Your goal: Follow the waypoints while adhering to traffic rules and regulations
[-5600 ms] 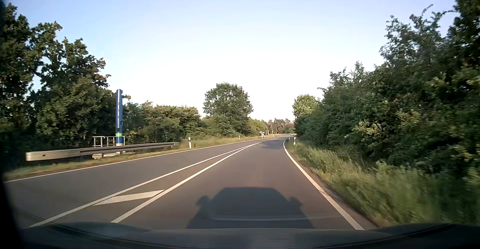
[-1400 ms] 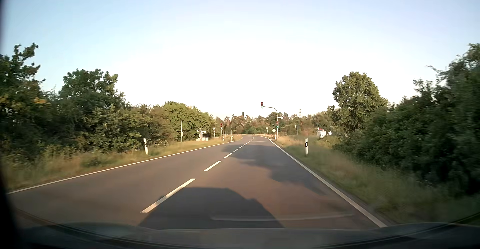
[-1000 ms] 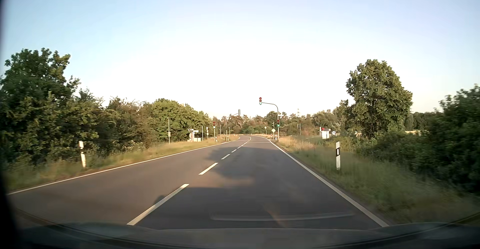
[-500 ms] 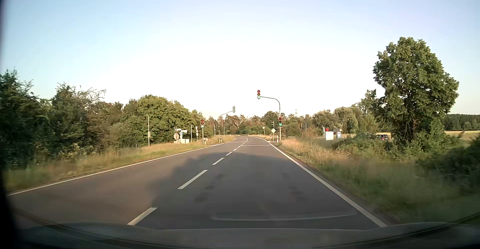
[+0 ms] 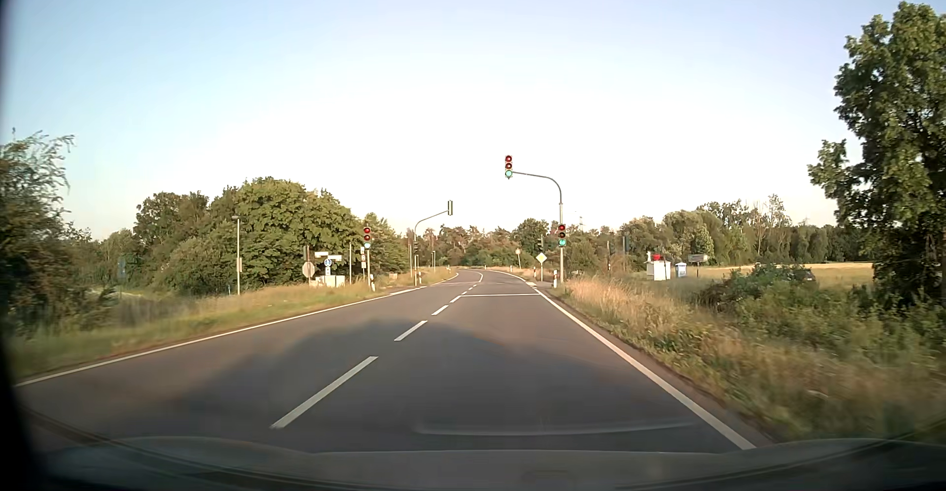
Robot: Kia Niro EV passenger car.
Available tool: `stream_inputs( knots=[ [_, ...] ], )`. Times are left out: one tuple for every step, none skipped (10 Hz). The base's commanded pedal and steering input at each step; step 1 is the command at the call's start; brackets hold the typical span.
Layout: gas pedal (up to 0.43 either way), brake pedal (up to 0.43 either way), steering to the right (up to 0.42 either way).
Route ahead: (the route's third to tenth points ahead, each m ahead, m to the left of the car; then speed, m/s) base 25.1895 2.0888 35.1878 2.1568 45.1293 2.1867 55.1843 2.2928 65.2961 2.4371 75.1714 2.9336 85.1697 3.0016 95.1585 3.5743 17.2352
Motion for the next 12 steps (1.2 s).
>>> stream_inputs(
  knots=[
    [0.079, 0.012, 0.0],
    [0.079, 0.012, -0.001],
    [0.079, 0.012, 0.0],
    [0.087, 0.012, 0.0],
    [0.087, 0.012, 0.0],
    [0.087, 0.012, 0.0],
    [0.087, 0.012, 0.0],
    [0.087, 0.012, 0.0],
    [0.087, 0.012, 0.0],
    [0.098, 0.012, 0.0],
    [0.098, 0.012, 0.0],
    [0.11, 0.012, 0.0]
  ],
)
